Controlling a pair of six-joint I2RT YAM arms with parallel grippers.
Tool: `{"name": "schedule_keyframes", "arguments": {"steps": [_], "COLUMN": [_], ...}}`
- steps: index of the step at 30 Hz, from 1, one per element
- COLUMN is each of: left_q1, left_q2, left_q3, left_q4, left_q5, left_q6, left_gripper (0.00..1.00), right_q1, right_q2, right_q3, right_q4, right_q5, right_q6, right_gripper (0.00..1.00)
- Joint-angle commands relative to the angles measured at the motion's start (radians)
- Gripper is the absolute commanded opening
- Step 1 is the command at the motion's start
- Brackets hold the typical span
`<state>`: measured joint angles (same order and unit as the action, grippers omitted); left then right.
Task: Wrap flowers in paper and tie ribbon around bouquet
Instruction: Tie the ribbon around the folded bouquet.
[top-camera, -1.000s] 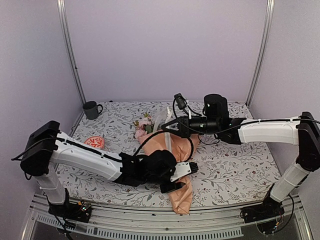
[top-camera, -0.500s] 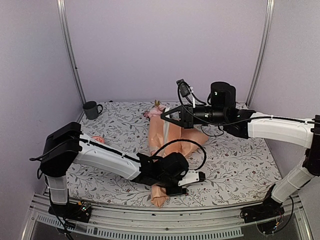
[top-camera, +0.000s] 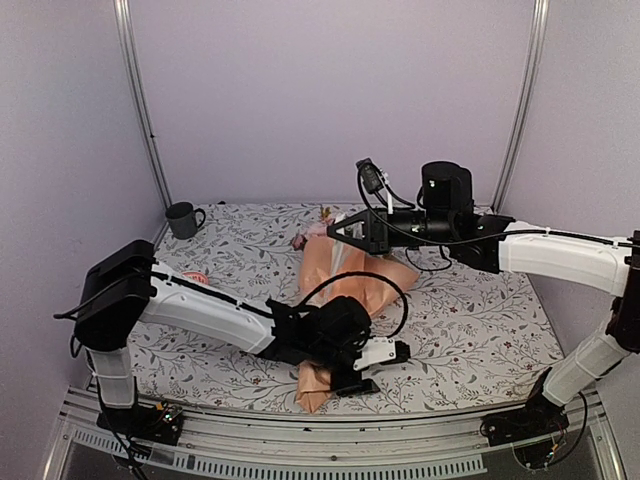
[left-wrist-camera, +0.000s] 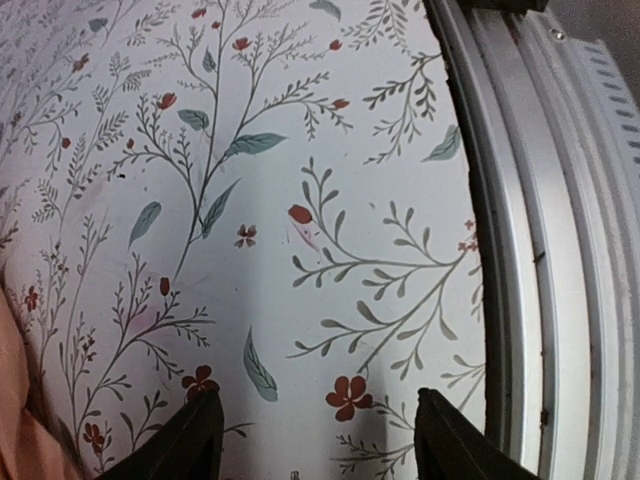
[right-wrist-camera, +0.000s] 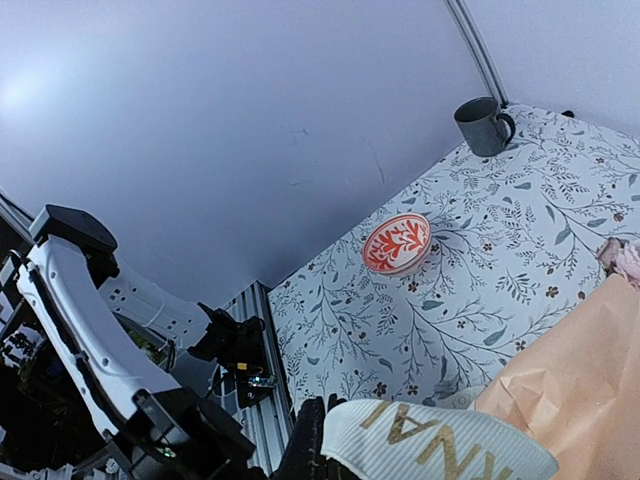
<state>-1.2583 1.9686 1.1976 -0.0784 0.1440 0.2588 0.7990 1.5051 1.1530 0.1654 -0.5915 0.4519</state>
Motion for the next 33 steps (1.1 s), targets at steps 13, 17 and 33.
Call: {"name": "schedule_keyframes", "arguments": {"steps": [13, 17, 33], "left_q1": [0.298, 0.428, 0.518], "left_q2": [-0.699, -0.721, -0.265], "left_q3": [-0.489, -0.585, -0.483], "left_q4": [0.242, 0.179, 0.172], "left_q5": [0.099, -0.061, 0.020], "left_q6": [-0.337, -0.539, -0.621], "left_gripper": [0.47, 0.41, 0.72], "right_q1": [-0.018, -0.019, -0.019], "right_q2": [-0.012, -0.032, -0.047], "right_q3": [-0.046, -0.068, -0.096], "right_q4": [-0.096, -0.116, -0.128], "right_q5": [0.027, 0.056, 0.072], "right_q6": [-0.040, -0.050, -0.051], "right_gripper": [0.00, 0.00, 0.00]}}
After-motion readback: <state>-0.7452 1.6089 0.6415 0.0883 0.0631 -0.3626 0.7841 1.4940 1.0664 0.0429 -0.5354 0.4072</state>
